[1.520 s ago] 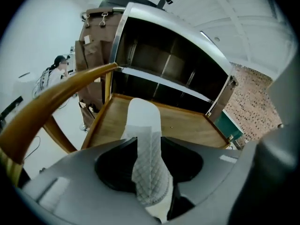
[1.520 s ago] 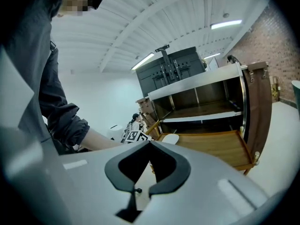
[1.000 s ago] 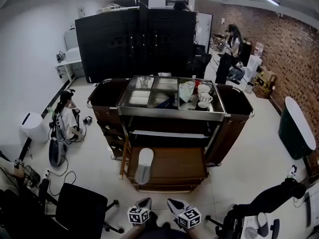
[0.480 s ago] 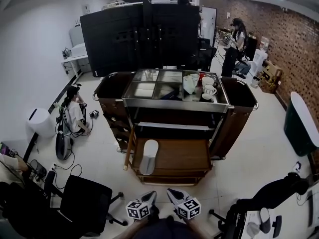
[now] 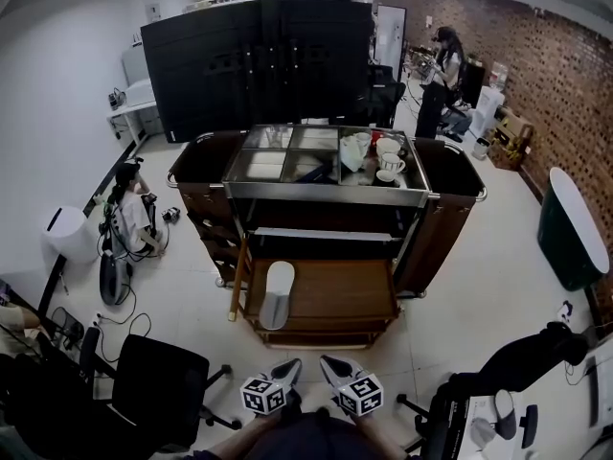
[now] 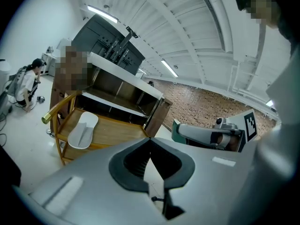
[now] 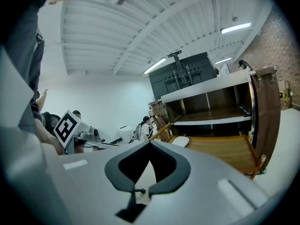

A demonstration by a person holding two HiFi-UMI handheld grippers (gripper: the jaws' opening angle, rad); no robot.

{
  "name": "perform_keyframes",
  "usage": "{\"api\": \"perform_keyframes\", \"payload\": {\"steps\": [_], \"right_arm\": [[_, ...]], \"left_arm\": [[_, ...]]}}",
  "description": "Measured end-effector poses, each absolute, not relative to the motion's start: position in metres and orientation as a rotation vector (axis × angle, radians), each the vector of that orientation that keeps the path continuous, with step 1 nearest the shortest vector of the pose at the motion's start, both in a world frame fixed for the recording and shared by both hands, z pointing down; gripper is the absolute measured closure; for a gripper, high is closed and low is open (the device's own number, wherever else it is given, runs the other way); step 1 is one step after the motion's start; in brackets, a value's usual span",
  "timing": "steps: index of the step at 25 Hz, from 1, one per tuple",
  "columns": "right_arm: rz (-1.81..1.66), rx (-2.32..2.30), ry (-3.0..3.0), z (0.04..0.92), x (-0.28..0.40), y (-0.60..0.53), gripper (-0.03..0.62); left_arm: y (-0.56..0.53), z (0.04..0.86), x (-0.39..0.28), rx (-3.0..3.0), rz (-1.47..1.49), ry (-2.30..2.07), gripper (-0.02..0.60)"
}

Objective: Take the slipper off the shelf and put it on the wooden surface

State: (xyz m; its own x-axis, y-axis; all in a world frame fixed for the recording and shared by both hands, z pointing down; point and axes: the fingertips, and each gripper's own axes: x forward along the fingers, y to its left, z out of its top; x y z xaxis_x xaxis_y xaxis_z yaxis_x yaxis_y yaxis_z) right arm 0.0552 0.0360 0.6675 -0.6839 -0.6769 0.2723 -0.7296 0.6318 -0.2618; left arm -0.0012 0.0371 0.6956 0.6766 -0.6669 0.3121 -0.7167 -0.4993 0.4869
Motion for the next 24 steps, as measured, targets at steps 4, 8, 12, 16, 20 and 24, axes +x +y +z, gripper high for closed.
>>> {"api": "perform_keyframes", "payload": {"steps": [4, 8, 12, 16, 20, 24], "right_arm": [[0.55, 1.181, -2.703, 0.6689, 0.0571, 0.0362, 0.595], [0.544, 1.171, -2.711, 0.6671, 0.0544, 0.0357, 0.595], [0.549, 1.162, -2.712, 0.6667, 0.0541, 0.0356, 0.595], [0.548, 1.154, -2.717, 0.6678, 0.0518, 0.0362, 0.595], [0.555, 1.144, -2.716, 0.6695, 0.0507, 0.038, 0.595], [0.548, 1.148, -2.717, 0.6676, 0.0515, 0.0381, 0.595]], "left_arm": [[0.036, 0.6964, -0.0007, 2.301, 0.113, -1.056, 0.565], [0.0355, 0.6949, -0.0005, 2.306, 0.113, -1.051, 0.565], [0.0351, 0.6946, -0.0013, 2.298, 0.108, -1.057, 0.565], [0.0357, 0.6959, -0.0033, 2.294, 0.104, -1.061, 0.565], [0.0366, 0.697, -0.004, 2.287, 0.098, -1.066, 0.565], [0.0375, 0.6977, -0.0037, 2.284, 0.097, -1.066, 0.565]]}}
